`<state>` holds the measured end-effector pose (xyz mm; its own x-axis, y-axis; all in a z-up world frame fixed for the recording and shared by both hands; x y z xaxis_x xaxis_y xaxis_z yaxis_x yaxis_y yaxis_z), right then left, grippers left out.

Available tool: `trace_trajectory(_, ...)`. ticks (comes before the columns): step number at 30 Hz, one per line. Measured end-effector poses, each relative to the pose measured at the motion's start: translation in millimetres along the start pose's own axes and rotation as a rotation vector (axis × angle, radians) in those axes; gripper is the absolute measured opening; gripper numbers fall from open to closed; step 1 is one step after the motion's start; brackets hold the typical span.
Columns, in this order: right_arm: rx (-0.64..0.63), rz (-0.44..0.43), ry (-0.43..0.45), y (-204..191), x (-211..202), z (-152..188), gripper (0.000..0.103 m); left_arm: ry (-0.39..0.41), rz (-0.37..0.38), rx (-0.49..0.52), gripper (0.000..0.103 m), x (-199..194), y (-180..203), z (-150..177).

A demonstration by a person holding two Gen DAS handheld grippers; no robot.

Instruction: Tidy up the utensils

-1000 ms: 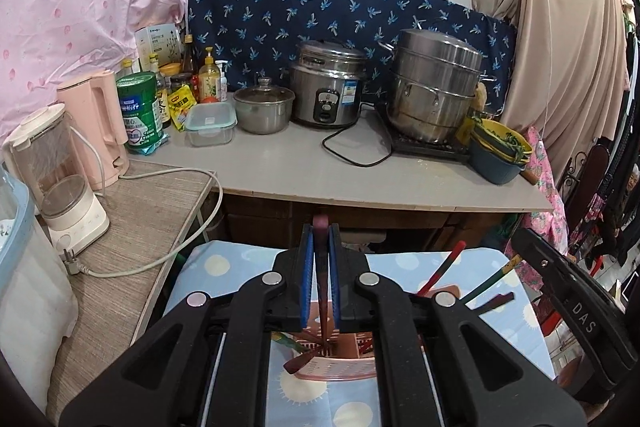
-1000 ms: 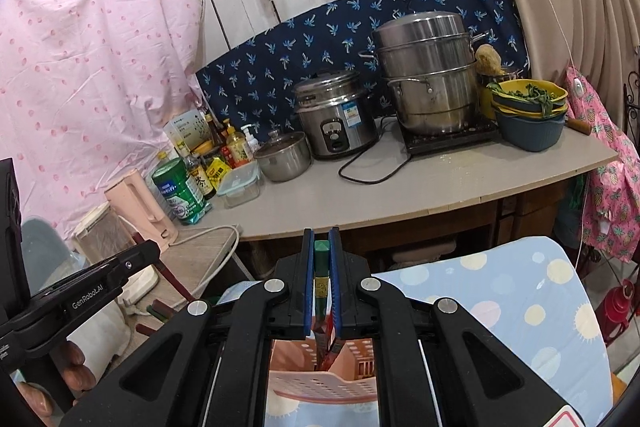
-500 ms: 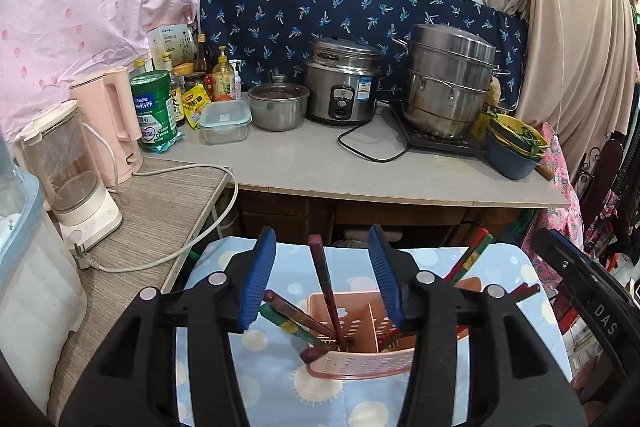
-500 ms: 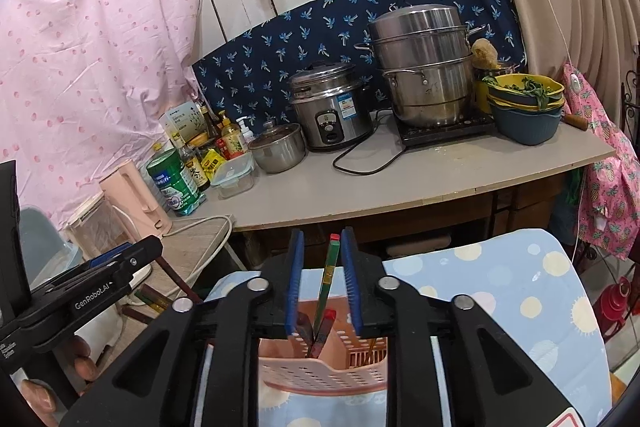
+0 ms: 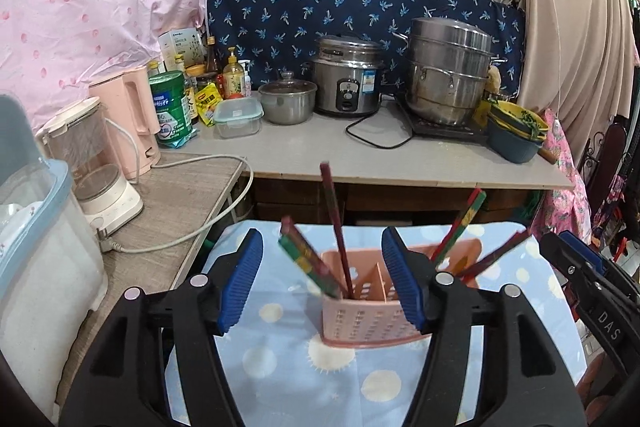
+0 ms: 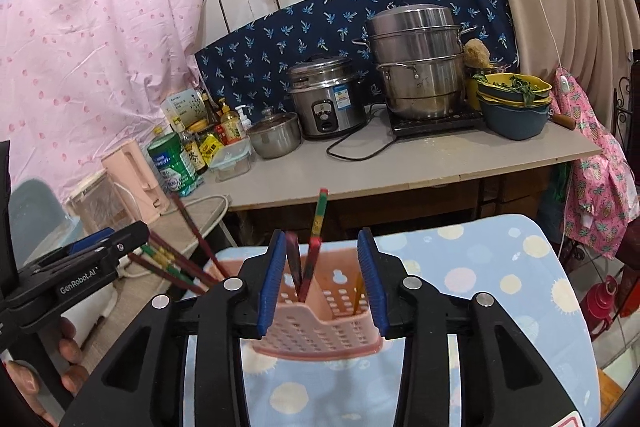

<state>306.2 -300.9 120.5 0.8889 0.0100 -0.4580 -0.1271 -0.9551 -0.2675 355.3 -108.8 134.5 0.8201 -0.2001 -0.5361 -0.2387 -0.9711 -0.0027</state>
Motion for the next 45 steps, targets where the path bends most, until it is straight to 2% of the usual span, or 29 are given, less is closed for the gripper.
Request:
trace_trajectory(7,-0.049,0.041,-0.014,2,-21,30,0.054,-0.036,-0.044,-0.016,0.066,-11,-13,34)
trace_trajectory(13,-0.064,0.043,-0.049,0,-32,56,0.062,-0.05,-0.071,-0.027,0.074,-20,-24,57)
trace_trajectory(18,-0.064,0.038,-0.074,-2,-40,76,0.069,-0.043,-0.089,-0.026,0.089,-30,-28,70)
trace_trajectory(34,-0.037,0.063,-0.123,5,-57,118,0.08,-0.098,-0.098,-0.006,0.09,-44,-27,114)
trace_trajectory(36,-0.033,0.066,-0.133,5,-59,121,0.084,-0.099,-0.102,0.001,0.09,-46,-26,117)
trace_trajectory(45,-0.031,0.073,-0.128,9,-68,130,0.087,-0.124,-0.092,0.011,0.092,-48,-21,133)
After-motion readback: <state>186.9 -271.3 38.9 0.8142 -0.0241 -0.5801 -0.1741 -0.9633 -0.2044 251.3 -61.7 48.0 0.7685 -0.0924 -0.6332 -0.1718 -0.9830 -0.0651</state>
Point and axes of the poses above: each gripper's, at about its wrist camera, not at the fingertips, and x roughly the way its jaws point, y to its right, z to its underside, the point moved 7 cm from there along x, roughly the way its jaws point, and after that the axes turned 1 degree about x, right-handed, at the moved point
